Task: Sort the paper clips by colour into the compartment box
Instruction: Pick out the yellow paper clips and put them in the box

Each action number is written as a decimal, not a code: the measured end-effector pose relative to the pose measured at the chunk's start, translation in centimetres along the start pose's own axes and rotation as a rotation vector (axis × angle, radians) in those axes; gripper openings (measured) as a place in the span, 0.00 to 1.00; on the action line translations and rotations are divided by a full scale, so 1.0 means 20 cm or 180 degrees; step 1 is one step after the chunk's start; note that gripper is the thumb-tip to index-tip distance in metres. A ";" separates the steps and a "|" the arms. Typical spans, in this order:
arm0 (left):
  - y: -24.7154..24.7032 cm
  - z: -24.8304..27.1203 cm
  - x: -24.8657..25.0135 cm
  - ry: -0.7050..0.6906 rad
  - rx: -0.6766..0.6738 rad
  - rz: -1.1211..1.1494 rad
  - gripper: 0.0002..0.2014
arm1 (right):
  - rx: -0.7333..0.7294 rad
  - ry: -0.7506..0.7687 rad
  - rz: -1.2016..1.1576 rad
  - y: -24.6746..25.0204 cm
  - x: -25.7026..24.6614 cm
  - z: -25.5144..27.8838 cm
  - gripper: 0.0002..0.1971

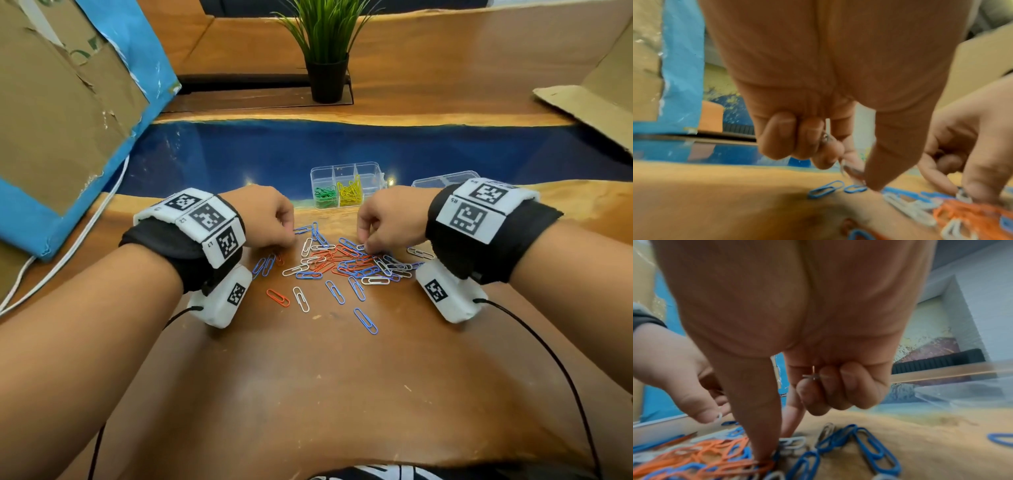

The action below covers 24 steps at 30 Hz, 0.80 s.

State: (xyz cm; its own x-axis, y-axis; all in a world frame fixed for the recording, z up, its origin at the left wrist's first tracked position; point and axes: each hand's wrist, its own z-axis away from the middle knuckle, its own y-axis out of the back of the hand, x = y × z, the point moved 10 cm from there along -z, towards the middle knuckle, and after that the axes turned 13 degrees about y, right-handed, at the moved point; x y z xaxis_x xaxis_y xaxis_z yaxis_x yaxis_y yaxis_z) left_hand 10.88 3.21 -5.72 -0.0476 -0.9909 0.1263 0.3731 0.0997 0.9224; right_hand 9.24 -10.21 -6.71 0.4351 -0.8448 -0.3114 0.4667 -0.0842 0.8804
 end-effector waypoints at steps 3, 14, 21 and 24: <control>-0.01 0.01 0.00 0.0044 -0.0159 0.0253 0.05 | -0.0017 0.0004 -0.0031 0.00 0.00 0.00 0.01; -0.06 0.00 0.05 0.0189 -0.0463 0.0571 0.08 | 0.0240 -0.0024 -0.0152 0.06 0.05 0.04 0.04; -0.05 -0.01 0.08 0.0406 -0.0200 0.0035 0.14 | 0.0373 -0.0151 0.0111 0.06 0.05 0.03 0.07; -0.05 -0.02 0.08 0.0412 -0.0091 -0.0199 0.17 | 0.0486 -0.0261 0.0213 0.07 0.06 0.02 0.09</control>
State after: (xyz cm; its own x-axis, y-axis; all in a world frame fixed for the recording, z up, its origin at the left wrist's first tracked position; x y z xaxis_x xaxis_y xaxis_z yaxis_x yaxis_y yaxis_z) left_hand 10.91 1.56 -6.55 0.0477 -0.9987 0.0192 0.3995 0.0367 0.9160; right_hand 10.04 -11.51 -5.73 0.3941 -0.8909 -0.2258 0.3137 -0.1005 0.9442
